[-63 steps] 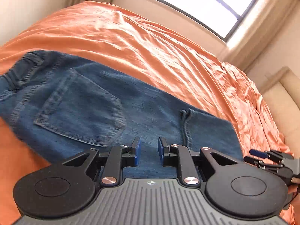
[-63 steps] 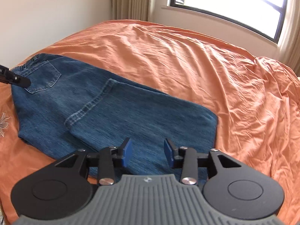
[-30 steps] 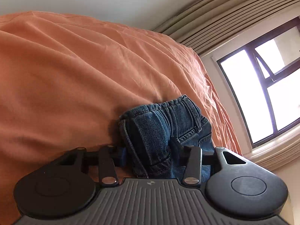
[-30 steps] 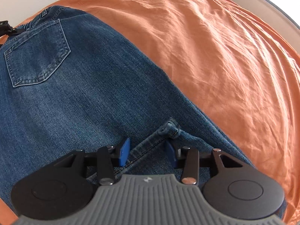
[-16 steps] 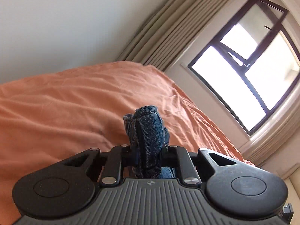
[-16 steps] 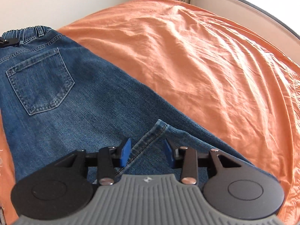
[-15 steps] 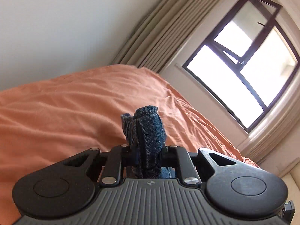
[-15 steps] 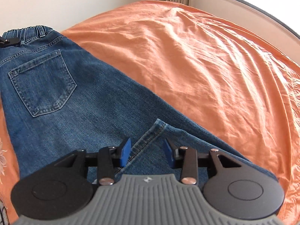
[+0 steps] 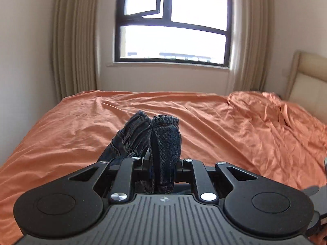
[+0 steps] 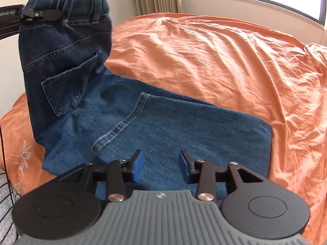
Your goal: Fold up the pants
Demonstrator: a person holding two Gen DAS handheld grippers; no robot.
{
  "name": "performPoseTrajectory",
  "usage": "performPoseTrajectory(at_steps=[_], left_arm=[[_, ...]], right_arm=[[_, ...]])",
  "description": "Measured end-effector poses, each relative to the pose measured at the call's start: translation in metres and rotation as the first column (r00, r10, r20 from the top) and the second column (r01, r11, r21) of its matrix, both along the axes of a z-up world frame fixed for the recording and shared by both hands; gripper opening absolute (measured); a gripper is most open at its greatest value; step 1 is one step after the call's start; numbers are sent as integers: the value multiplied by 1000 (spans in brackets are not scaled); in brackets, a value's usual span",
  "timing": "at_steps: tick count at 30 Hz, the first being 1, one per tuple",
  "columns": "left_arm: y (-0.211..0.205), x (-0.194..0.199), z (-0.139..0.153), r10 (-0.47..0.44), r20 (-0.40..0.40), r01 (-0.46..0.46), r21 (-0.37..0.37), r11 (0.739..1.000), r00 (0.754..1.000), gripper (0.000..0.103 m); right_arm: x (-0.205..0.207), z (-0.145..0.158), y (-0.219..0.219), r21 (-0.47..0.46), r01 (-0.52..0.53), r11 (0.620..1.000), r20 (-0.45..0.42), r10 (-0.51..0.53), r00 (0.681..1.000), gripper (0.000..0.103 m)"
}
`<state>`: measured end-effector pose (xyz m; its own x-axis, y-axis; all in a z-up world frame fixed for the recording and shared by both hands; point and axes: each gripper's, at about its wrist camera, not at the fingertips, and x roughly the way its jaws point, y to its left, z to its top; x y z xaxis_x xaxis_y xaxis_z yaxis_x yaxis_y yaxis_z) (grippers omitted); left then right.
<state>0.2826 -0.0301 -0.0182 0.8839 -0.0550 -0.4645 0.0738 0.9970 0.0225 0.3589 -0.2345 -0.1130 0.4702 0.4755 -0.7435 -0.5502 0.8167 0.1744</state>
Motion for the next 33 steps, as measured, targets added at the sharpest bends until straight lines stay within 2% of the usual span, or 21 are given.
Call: performPoseTrajectory(at_steps=[5, 9, 10, 12, 15, 16, 19, 21, 24, 29, 33], left_arm=[[-78, 0, -71, -126, -140, 147, 152, 977, 982, 18], [-100, -11, -113, -176, -263, 227, 177, 958, 949, 19], [-96, -9, -118, -186, -310, 236, 135, 962, 932, 21], [-84, -4, -119, -223, -385, 250, 22, 968, 896, 33], [-66, 9, -110, -282, -422, 243, -145, 959, 862, 49], [-61, 12, -106, -304, -432, 243, -192, 951, 849, 51], [-45, 14, -92, -358, -425, 257, -278, 926, 831, 57], [-33, 13, -82, -385, -391, 274, -312, 910, 836, 58], [-18, 12, -66, -379, -346, 294, -275, 916, 859, 59], [15, 25, -59, -276, -325, 233, -164, 958, 905, 59], [47, 36, -63, -223, -314, 178, -166, 970, 923, 59]], right_arm=[[-8, -22, -28, 7, 39, 999, -39, -39, 998, 36], [-15, -32, -42, 28, 48, 998, -58, -46, 997, 36], [-17, -33, -44, 29, 44, 999, -58, -43, 997, 36], [-21, -32, -46, 30, 38, 999, -47, -37, 998, 36], [-23, -24, -43, 54, 25, 998, -39, -23, 999, 36], [-23, -21, -42, 64, 22, 998, -36, -20, 999, 36], [-20, -9, -36, 89, 33, 996, -32, -30, 999, 36], [-16, -3, -32, 128, 51, 990, -52, -45, 998, 37], [-5, 2, -24, 177, 85, 980, -88, -70, 994, 38], [23, -5, -4, 240, 153, 959, -164, -115, 980, 43], [56, -28, 9, 290, 263, 920, -262, -188, 947, 48]])
